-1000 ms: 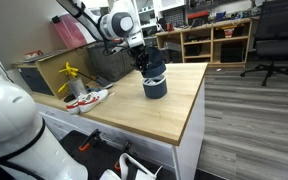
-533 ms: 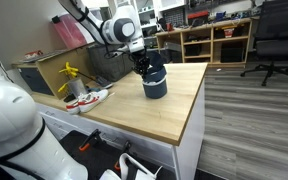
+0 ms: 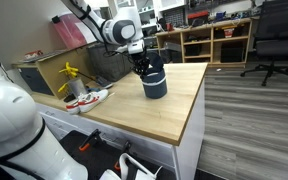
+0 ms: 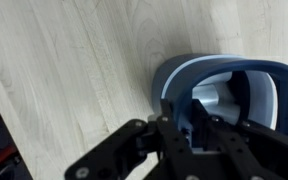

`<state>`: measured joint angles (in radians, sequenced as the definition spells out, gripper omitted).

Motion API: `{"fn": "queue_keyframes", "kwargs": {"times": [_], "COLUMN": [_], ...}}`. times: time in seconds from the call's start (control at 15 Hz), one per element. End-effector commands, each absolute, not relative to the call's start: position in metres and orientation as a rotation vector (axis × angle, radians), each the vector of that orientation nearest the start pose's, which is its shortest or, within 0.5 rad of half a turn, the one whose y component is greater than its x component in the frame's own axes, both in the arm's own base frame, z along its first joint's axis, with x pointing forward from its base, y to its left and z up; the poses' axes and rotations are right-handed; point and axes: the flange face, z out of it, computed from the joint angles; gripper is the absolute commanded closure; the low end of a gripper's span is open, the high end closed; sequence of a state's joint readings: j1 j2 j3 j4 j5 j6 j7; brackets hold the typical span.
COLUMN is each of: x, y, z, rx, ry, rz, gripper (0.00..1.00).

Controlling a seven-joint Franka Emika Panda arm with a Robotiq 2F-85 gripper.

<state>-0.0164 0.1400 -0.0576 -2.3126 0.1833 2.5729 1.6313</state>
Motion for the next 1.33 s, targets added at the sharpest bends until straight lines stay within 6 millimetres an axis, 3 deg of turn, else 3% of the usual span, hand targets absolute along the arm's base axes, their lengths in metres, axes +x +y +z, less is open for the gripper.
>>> {"fn": "queue_keyframes", "kwargs": {"times": [0.0,1.27], "x": [0.5348,0.5380], "y": [-0.0422,-0.0499], "z": [0.2962,0.2863], "rx": [-1.752,-1.754], "ry": [2.384,2.400], "rz": [0.008,0.003], "gripper": [0.94,0.94]}}
